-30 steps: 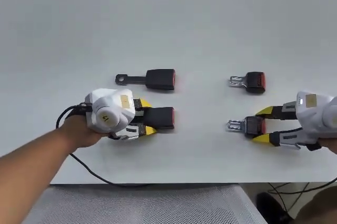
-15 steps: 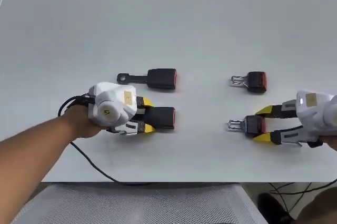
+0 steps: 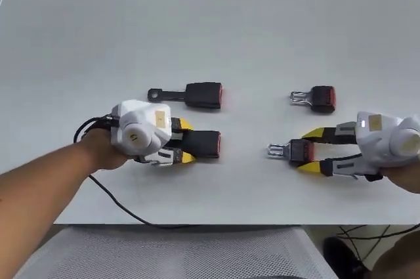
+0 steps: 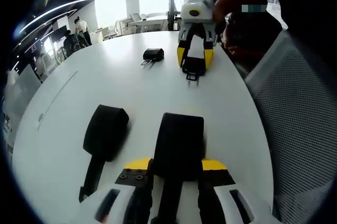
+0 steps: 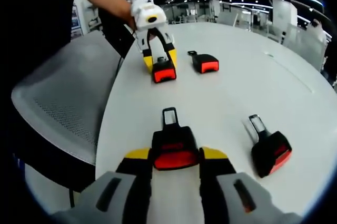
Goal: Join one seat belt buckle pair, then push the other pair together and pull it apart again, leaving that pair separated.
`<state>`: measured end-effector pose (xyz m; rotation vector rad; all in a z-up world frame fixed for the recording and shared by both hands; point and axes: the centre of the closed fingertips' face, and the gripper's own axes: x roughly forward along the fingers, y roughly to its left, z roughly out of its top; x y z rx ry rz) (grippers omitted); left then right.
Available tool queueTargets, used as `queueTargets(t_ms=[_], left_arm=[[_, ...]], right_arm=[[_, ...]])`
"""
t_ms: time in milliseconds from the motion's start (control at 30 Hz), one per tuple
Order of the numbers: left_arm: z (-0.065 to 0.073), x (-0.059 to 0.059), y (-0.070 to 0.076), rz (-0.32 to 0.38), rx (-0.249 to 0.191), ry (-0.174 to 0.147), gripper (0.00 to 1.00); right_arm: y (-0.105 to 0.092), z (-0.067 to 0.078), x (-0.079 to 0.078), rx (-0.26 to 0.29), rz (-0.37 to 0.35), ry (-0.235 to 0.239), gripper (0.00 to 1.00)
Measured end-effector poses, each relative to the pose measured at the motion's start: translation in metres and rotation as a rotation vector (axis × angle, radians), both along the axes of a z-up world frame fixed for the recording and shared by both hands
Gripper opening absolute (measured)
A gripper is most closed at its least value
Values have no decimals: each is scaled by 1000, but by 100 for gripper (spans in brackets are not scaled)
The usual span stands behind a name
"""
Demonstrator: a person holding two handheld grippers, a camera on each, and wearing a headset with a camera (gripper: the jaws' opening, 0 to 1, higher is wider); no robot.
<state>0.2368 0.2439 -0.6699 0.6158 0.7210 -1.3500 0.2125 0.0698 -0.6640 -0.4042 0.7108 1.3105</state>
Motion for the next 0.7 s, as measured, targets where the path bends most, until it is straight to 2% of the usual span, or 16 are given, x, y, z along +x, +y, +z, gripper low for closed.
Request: queueTargets(t_ms=[200, 700], left_arm=[[0, 0, 1, 4, 5, 2, 34], [0, 0, 1, 5, 16, 2, 34]], right_arm=[[26, 2, 4, 53, 7, -2, 34], [67, 2, 8, 94, 10, 8, 34]])
